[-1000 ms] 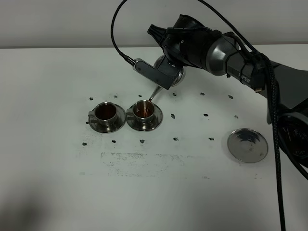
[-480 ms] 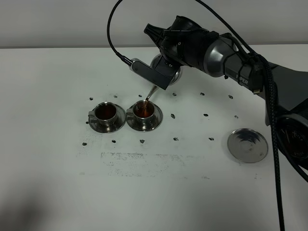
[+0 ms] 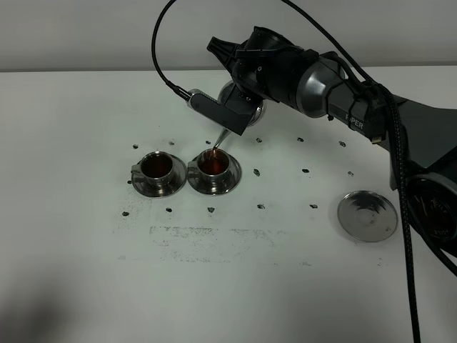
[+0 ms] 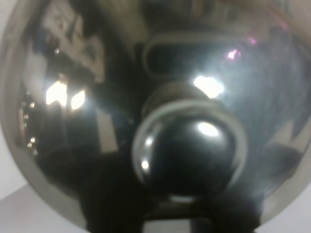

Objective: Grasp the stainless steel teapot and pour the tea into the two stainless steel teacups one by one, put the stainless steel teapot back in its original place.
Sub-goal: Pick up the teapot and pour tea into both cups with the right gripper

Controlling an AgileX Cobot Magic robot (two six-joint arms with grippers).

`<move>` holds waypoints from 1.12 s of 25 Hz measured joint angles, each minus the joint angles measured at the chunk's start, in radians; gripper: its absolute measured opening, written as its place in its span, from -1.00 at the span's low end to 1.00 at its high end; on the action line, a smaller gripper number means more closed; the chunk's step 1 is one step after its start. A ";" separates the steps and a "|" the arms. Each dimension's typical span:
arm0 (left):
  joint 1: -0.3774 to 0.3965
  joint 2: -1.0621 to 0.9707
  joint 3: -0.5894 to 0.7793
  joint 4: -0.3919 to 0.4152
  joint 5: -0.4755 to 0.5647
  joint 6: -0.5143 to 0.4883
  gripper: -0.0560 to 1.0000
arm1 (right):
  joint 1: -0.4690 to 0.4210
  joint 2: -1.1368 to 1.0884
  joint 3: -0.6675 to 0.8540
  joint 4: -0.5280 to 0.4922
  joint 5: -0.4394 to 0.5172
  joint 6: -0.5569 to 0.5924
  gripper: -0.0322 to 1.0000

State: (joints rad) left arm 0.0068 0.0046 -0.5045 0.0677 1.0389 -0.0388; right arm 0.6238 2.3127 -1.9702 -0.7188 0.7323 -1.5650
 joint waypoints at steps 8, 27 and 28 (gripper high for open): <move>0.000 0.000 0.000 0.000 0.000 0.000 0.34 | 0.000 0.000 0.000 -0.026 0.000 0.000 -0.56; 0.000 0.000 0.000 0.000 0.000 0.000 0.34 | 0.000 0.000 0.000 -0.047 -0.007 0.000 -0.56; 0.000 0.000 0.000 0.000 0.000 0.000 0.34 | 0.000 0.000 0.000 -0.047 -0.008 0.000 -0.56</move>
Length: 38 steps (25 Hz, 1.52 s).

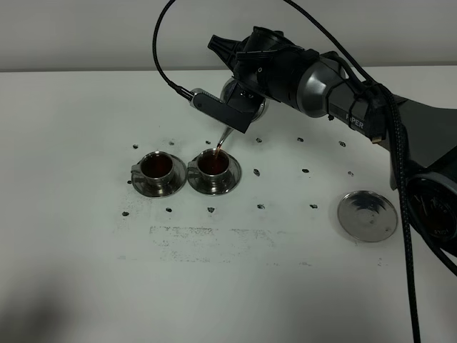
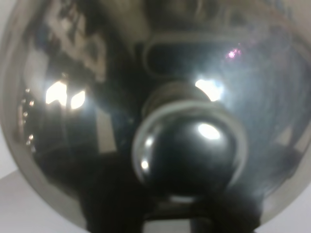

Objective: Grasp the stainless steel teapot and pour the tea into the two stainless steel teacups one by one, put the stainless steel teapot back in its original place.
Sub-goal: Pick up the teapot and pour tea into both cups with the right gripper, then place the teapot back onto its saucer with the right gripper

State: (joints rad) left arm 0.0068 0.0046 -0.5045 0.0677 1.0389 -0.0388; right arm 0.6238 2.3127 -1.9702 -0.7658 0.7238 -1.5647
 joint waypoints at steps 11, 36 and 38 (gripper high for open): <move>0.000 0.000 0.000 0.000 0.000 0.000 0.34 | 0.000 0.000 0.000 0.035 0.015 0.048 -0.56; 0.000 0.000 0.000 0.000 0.000 0.001 0.34 | -0.069 -0.149 0.002 0.425 0.198 0.305 -0.56; 0.000 0.000 0.000 0.000 0.000 0.001 0.34 | -0.069 -0.199 0.035 0.479 0.196 0.396 -0.56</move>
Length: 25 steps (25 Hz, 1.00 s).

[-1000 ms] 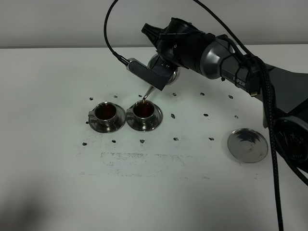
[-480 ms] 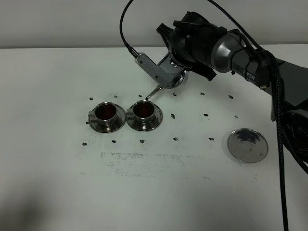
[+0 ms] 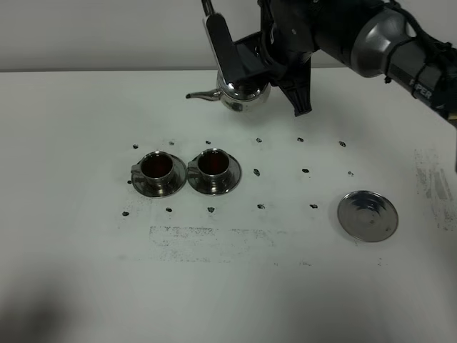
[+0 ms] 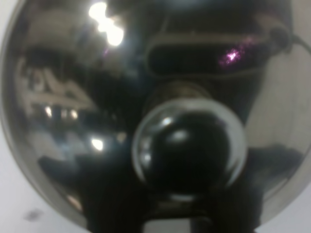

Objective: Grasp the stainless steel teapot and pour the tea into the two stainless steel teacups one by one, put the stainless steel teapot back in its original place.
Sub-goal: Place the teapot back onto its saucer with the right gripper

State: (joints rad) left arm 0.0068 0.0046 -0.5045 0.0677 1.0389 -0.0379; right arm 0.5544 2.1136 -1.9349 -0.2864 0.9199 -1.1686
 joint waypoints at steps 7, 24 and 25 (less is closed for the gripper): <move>0.000 0.000 0.000 0.000 0.000 0.000 0.34 | 0.000 -0.215 0.320 0.176 -0.078 0.204 -0.56; 0.000 0.000 0.000 0.000 0.000 0.000 0.34 | 0.085 -0.256 0.646 0.393 -0.194 0.831 -0.56; 0.000 0.000 0.000 0.000 0.000 0.000 0.34 | 0.087 -0.247 0.646 0.390 -0.190 0.854 -0.56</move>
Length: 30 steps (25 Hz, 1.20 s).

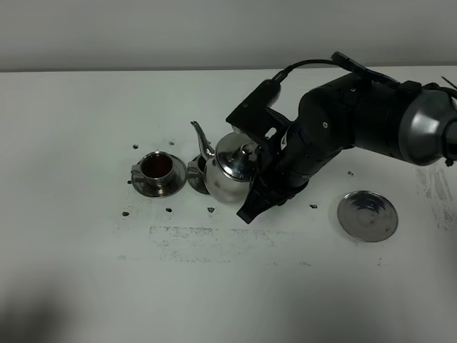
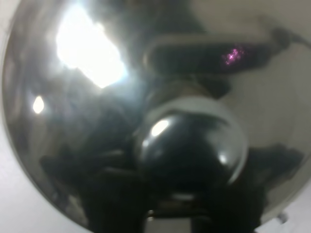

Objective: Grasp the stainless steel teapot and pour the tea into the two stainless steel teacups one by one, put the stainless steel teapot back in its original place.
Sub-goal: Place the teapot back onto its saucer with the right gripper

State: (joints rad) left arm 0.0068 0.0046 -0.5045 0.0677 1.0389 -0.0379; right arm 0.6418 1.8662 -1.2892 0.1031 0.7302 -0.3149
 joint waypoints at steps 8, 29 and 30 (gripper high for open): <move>0.000 0.000 0.000 0.000 0.000 0.000 0.34 | 0.032 0.087 0.000 -0.021 0.015 0.090 -0.56; 0.000 0.000 0.000 0.000 0.000 -0.001 0.34 | 0.042 0.119 0.000 -0.171 0.015 0.227 -0.56; 0.000 0.000 0.000 0.000 0.000 -0.001 0.34 | 0.042 0.119 0.000 -0.175 0.015 0.230 -0.56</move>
State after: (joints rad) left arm 0.0068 0.0046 -0.5045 0.0677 1.0389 -0.0388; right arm 0.6835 1.9855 -1.2892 -0.0722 0.7452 -0.0848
